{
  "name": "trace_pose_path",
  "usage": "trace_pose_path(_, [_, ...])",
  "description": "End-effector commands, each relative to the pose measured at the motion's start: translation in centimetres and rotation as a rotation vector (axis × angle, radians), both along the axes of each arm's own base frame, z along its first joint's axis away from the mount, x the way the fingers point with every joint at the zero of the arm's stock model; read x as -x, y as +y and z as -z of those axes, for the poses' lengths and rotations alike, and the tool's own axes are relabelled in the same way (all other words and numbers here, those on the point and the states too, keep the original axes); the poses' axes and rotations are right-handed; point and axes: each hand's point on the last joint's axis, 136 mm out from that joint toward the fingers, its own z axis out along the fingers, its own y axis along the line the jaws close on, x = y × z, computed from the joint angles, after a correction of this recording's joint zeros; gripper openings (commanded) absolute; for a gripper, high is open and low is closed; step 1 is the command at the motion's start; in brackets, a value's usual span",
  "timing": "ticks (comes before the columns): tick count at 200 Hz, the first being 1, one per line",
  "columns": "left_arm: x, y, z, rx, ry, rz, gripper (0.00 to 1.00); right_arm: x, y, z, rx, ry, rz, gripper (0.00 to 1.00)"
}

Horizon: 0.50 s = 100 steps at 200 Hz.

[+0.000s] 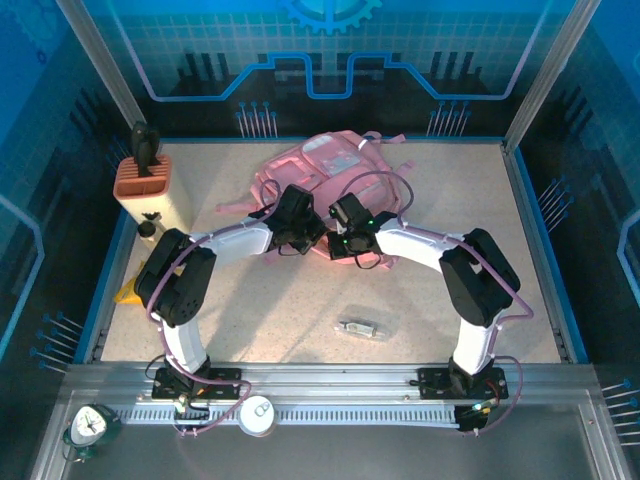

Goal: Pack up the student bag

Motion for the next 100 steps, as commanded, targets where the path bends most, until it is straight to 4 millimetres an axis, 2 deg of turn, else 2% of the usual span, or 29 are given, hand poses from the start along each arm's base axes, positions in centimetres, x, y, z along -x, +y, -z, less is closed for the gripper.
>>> trace_pose_path(1, [-0.5, -0.2, -3.2, 0.018, -0.083, 0.004, 0.00, -1.0, -1.4, -1.8, 0.036, -0.064, 0.015, 0.00])
trace_pose_path(18, [-0.7, 0.8, -3.8, -0.007, -0.096, 0.000, 0.00, -0.5, -2.4, -2.4, 0.068, -0.063, 0.012, 0.00])
trace_pose_path(32, [-0.9, 2.7, -3.9, -0.033, -0.087, -0.023, 0.00, 0.2, -3.5, -2.6, 0.102, -0.056, 0.020, 0.00])
trace_pose_path(84, [-2.9, 10.7, -6.6, -0.054, -0.132, -0.070, 0.00, 1.5, -11.7, -3.7, 0.216, -0.047, 0.155, 0.00])
trace_pose_path(100, [-4.4, 11.9, -8.1, -0.049, -0.190, -0.053, 0.00, 1.6, -12.3, -4.5, 0.253, -0.081, 0.141, 0.00])
